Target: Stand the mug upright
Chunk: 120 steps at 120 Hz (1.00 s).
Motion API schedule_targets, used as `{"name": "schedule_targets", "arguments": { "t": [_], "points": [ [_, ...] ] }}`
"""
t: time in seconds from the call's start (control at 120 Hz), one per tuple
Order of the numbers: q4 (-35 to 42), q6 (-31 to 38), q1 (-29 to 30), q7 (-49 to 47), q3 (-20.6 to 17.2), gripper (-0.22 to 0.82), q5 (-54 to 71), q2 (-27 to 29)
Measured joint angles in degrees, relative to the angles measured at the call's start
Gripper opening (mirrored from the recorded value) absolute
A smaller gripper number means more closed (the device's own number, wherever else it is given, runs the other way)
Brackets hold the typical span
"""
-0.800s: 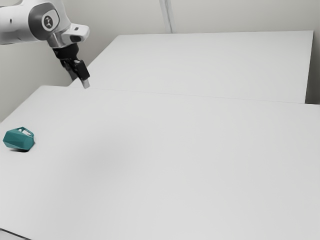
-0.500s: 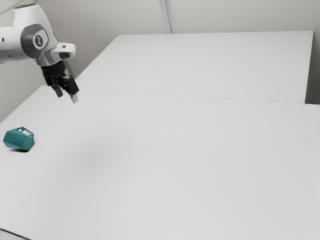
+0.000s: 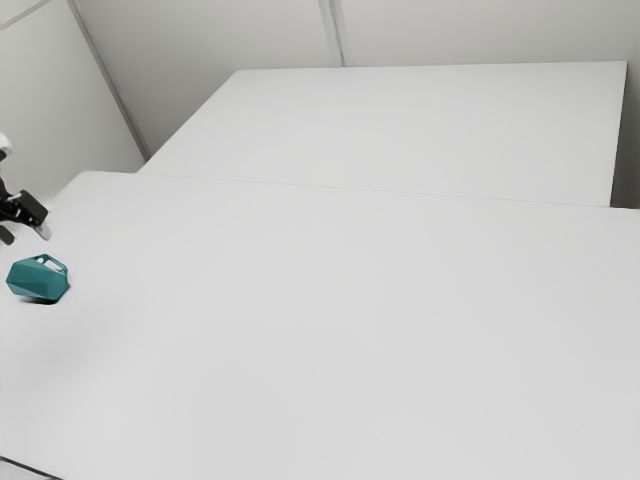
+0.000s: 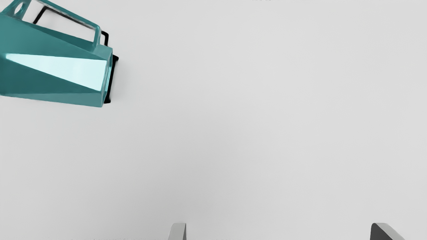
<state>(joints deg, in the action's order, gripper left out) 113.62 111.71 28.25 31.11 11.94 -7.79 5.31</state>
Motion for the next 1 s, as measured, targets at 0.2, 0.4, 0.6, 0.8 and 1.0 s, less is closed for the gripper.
{"name": "schedule_targets", "arguments": {
  "t": [0.2, 0.4, 0.6, 0.8, 1.0],
  "points": [
    [1.7, 2.4, 9.5, 7.1, -1.4, 0.60, -5.1, -1.2],
    [1.8, 4.2, 20.0, 15.5, -5.4, 0.60, -9.6, -4.3],
    [-3.2, 5.3, 30.4, 25.1, -11.9, 0.60, -16.1, -11.6],
    [-13.2, 3.3, 30.5, 35.9, -12.1, 0.60, -22.7, -22.3],
    [-15.4, 1.6, 37.8, 46.5, -14.0, 0.60, -24.4, -27.4]
  ]
}}
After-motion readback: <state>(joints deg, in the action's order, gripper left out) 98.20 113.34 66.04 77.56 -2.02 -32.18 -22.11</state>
